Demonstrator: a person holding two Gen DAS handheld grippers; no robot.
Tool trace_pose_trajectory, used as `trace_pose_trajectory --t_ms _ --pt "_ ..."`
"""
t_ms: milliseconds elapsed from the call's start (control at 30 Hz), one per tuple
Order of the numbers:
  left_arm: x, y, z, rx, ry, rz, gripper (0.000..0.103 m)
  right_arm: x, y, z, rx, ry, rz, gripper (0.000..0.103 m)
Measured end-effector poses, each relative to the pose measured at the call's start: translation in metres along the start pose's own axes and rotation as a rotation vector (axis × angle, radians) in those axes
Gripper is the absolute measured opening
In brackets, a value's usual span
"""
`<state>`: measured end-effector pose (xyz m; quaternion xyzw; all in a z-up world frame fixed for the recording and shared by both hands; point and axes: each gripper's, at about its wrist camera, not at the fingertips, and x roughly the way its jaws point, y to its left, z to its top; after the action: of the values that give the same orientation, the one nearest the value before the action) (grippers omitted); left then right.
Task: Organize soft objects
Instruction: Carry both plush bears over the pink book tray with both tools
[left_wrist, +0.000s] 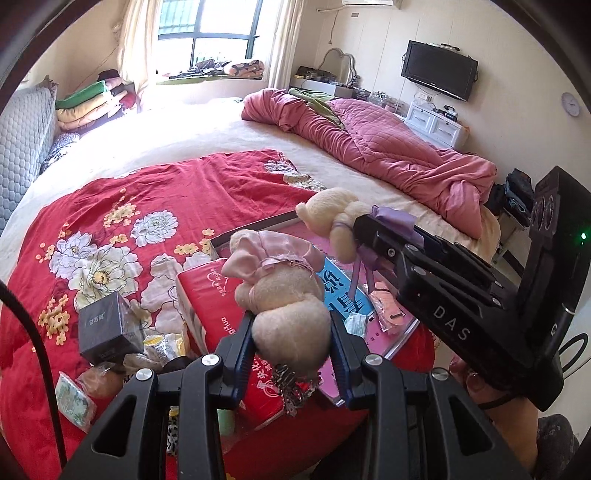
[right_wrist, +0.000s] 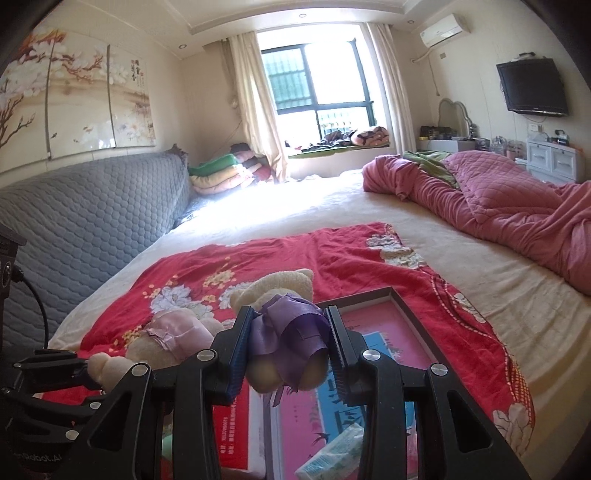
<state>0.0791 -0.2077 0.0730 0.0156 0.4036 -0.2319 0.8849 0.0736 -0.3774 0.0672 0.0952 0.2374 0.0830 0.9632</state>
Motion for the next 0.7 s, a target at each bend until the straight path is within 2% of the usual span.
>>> trace_pose_trajectory --t_ms 533,700 --pt "0.038 -0.027 0.022 0.034 0.035 -0.015 0.037 -0.005 -0.054 -0.006 0.087 -0.005 -0.096 0.040" --pt "0.055 -0.036 0.023 0.056 0.072 -0.018 0.037 -0.005 -0.072 -0.012 0.111 0.003 -0.123 0.040"
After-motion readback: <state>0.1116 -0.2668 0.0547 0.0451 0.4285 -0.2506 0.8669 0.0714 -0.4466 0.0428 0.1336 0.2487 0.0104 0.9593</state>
